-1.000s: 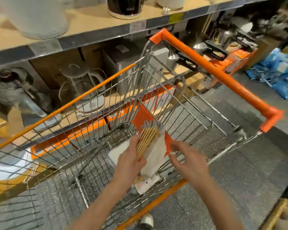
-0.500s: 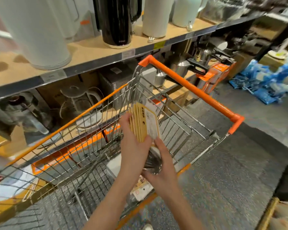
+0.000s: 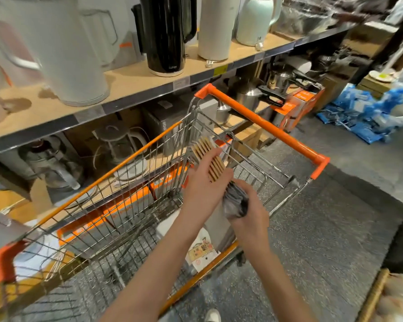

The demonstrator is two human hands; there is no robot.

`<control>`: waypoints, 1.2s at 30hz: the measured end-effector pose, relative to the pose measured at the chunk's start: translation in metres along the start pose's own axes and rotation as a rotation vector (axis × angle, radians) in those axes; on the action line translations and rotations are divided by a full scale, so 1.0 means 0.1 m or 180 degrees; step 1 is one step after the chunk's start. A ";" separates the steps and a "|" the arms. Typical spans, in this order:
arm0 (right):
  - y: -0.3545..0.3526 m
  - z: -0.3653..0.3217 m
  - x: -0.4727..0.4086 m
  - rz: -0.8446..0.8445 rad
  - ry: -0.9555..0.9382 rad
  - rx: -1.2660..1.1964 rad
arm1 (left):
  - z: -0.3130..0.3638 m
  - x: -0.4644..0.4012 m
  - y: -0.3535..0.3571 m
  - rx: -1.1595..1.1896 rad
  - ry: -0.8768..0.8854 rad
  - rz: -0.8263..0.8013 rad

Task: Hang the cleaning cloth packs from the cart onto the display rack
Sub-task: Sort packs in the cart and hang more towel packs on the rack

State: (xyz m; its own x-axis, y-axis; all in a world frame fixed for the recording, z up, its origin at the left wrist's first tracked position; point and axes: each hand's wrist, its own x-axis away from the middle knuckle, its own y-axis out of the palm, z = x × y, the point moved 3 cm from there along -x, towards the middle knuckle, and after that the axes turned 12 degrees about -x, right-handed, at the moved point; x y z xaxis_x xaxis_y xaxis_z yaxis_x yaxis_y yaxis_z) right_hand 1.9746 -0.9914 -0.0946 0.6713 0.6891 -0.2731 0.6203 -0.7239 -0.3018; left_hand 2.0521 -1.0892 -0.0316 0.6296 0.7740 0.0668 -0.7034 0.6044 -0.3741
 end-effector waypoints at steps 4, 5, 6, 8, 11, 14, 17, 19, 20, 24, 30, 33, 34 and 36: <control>-0.07 -0.11 -0.01 0.0244 -0.0012 -0.0386 | 0.08 0.11 -0.09 0.0234 0.0438 -0.0086; -0.08 -0.15 -0.02 0.0214 0.0013 -0.0491 | 0.08 0.11 -0.13 0.0214 0.0486 -0.0115; -0.09 -0.20 -0.03 0.0185 0.0034 -0.0584 | 0.09 0.11 -0.18 0.0181 0.0531 -0.0157; -0.13 -0.26 -0.06 0.0185 0.0073 -0.0815 | 0.09 0.07 -0.29 0.0129 0.0634 -0.0210; -0.20 -0.35 -0.13 0.0107 0.0076 -0.1044 | 0.03 -0.01 -0.43 -0.0341 0.0568 -0.0073; -0.25 -0.48 -0.21 -0.0085 0.0034 -0.1106 | -0.01 -0.08 -0.53 -0.0635 0.0519 0.0187; -0.28 -0.53 -0.28 -0.0279 0.0162 -0.1412 | 0.02 -0.14 -0.58 -0.0611 0.0577 0.0383; -0.30 -0.52 -0.33 -0.0387 0.0312 -0.1626 | 0.05 -0.16 -0.59 -0.0526 0.0725 0.0381; -0.31 -0.50 -0.36 -0.0411 0.0416 -0.1710 | 0.06 -0.18 -0.60 -0.0480 0.0795 0.0366; -0.32 -0.43 -0.43 -0.0425 0.0701 -0.1905 | 0.02 -0.28 -0.60 -0.0355 0.0744 0.0332; -0.41 -0.42 -0.48 -0.0162 0.0338 -0.1535 | -0.11 -0.38 -0.43 -0.0486 0.0564 0.0189; -0.42 -0.33 -0.49 -0.0230 0.0437 -0.1401 | -0.21 -0.44 -0.33 -0.0491 0.0562 0.0057; -0.43 -0.29 -0.49 -0.0242 0.0454 -0.1399 | -0.23 -0.46 -0.29 -0.0506 0.0585 -0.0006; -0.46 -0.20 -0.49 -0.0245 0.0508 -0.1448 | -0.29 -0.50 -0.20 -0.0533 0.0571 -0.0160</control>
State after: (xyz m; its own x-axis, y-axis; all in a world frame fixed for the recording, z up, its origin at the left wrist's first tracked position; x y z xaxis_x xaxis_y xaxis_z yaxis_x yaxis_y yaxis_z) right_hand 1.9211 -0.9924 -0.0489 0.6482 0.7533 -0.1115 0.7612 -0.6366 0.1238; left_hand 2.0444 -1.1451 -0.0538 0.7215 0.6889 -0.0703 -0.6146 0.5902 -0.5234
